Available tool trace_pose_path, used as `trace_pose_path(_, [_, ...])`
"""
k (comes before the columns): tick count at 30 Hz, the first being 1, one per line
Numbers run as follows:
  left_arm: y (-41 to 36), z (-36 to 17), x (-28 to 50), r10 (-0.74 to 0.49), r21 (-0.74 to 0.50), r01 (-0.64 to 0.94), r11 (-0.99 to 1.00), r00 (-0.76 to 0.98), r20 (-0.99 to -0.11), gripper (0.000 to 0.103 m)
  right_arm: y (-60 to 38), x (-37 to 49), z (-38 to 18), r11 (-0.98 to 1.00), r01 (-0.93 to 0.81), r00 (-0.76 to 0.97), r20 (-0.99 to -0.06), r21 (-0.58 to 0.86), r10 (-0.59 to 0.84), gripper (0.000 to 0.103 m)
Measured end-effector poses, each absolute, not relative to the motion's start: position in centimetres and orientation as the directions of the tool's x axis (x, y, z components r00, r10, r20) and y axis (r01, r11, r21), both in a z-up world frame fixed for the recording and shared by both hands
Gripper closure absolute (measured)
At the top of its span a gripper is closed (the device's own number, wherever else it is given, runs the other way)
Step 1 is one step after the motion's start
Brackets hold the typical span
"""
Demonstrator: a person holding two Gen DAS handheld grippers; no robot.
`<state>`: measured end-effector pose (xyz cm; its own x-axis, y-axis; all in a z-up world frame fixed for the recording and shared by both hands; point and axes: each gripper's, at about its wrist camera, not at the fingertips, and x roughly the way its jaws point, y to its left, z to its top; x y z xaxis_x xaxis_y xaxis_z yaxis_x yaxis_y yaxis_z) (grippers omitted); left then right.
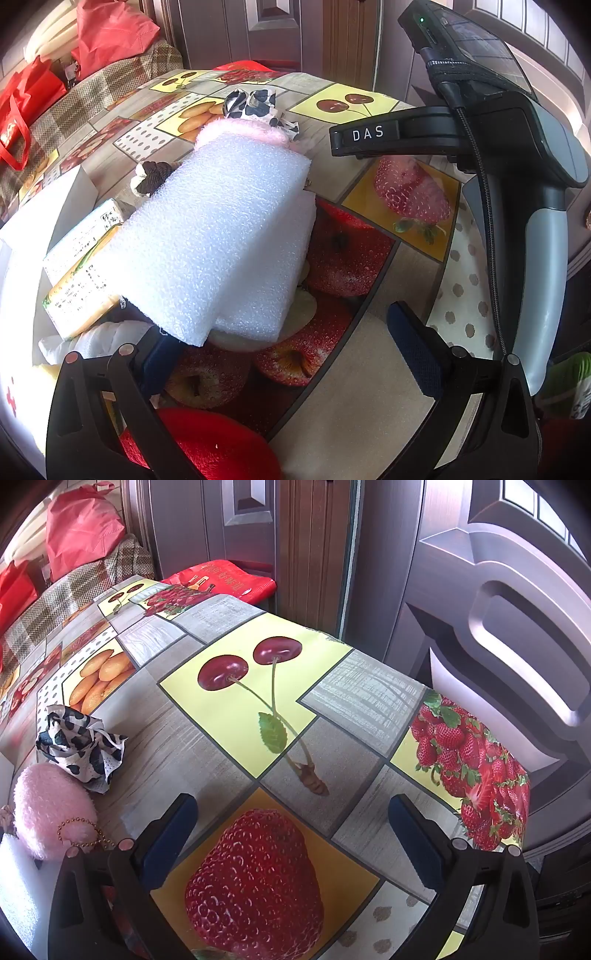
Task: Organize soft objects
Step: 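Move both tools toward the soft objects on the table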
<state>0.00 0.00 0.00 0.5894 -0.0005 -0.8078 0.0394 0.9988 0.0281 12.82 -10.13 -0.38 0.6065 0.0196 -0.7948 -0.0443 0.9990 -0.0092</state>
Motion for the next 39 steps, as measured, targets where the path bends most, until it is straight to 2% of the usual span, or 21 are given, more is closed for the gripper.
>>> trace_pose_path(26, [-0.2, 0.1, -0.1, 0.001, 0.032, 0.041, 0.999, 0.596, -0.803, 0.001, -10.1, 12.8, -0.4, 0.999, -0.044, 0.606, -0.795, -0.010, 0.019, 0.000])
trace_pose_path(28, [-0.2, 1.0, -0.9, 0.012, 0.039, 0.028, 0.999, 0.636, -0.771, 0.001, -10.1, 12.8, -0.4, 0.999, -0.044, 0.606, -0.795, -0.010, 0.019, 0.000])
trace_pose_path(33, [1.2, 5.0, -4.5, -0.070, -0.091, 0.014, 0.996, 0.763, -0.643, 0.001, -10.1, 12.8, -0.4, 0.999, -0.044, 0.606, -0.795, -0.010, 0.019, 0.000])
trace_pose_path(39, [5.5, 9.7, -9.4, 0.016, -0.164, -0.112, 0.980, 0.868, -0.496, 0.000, -10.2, 12.8, -0.4, 0.999, -0.040, 0.608, -0.794, -0.009, 0.017, 0.000])
